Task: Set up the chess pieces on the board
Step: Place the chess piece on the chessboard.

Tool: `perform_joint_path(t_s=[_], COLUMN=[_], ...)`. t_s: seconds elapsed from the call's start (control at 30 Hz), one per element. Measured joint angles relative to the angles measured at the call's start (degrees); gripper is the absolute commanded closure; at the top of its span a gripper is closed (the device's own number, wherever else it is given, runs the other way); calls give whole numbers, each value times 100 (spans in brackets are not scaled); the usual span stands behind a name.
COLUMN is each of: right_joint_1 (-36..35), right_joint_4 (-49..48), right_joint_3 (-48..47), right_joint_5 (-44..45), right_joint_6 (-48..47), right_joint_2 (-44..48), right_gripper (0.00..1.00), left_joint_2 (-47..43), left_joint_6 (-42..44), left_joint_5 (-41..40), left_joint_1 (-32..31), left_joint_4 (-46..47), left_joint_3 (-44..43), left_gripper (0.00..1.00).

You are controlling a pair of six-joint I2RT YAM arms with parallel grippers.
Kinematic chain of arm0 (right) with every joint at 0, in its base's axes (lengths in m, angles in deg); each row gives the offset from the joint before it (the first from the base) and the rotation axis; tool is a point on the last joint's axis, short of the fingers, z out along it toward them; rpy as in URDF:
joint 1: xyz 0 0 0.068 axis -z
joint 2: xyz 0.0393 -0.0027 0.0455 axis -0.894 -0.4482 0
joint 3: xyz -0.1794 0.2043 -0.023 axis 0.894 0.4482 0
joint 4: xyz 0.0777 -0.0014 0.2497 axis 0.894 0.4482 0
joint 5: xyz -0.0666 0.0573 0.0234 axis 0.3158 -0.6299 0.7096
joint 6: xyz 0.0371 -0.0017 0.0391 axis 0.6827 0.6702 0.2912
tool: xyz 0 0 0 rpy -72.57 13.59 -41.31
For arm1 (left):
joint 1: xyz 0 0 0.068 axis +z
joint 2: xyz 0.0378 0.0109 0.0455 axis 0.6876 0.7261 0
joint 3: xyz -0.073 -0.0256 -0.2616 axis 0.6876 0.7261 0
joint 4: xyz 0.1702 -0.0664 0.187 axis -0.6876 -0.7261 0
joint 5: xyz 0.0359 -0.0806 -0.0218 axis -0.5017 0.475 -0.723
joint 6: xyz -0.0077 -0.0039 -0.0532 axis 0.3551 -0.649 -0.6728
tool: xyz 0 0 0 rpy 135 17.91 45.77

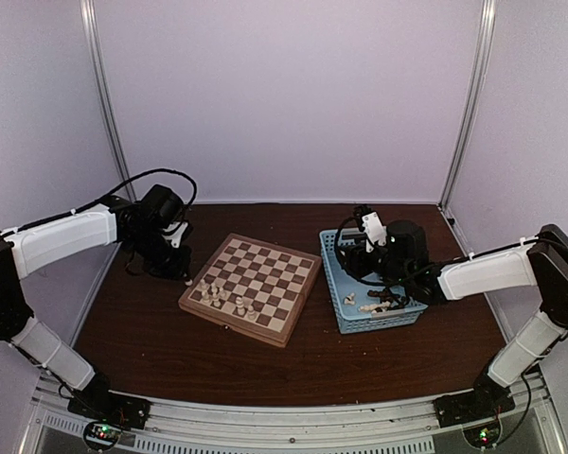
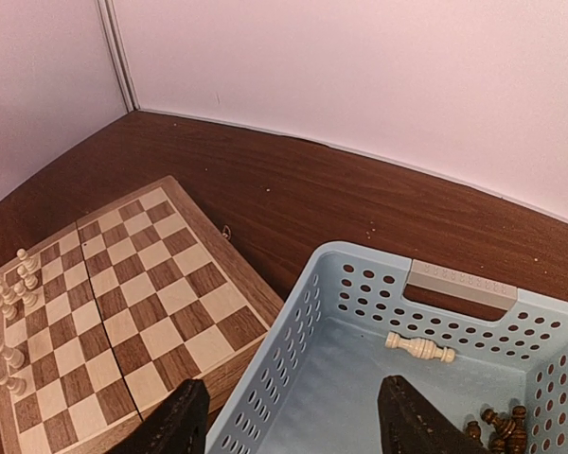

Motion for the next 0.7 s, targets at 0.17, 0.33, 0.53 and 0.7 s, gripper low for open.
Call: perform_joint_path(t_s=[0.17,0.33,0.53,0.7], right_joint_1=[0,0,0,0], right_joint_4=[2,4,7,13], right_joint_3=[0,0,0,0], right_joint_5=[0,0,0,0], right_joint_6=[-17,-22,-39,-42], right_joint_2=[0,0,0,0], right_gripper=[36,36,36,36], left_joint_2=[-28,120,544,758], left_joint_6=[-96,-101,-101,-98], left_joint_5=[278,350,358,356], left_joint_1=[170,170,170,170], left_joint_4=[129,319,575,710], left_joint_3=[420,468,479,476], left_gripper=[95,95,94,93])
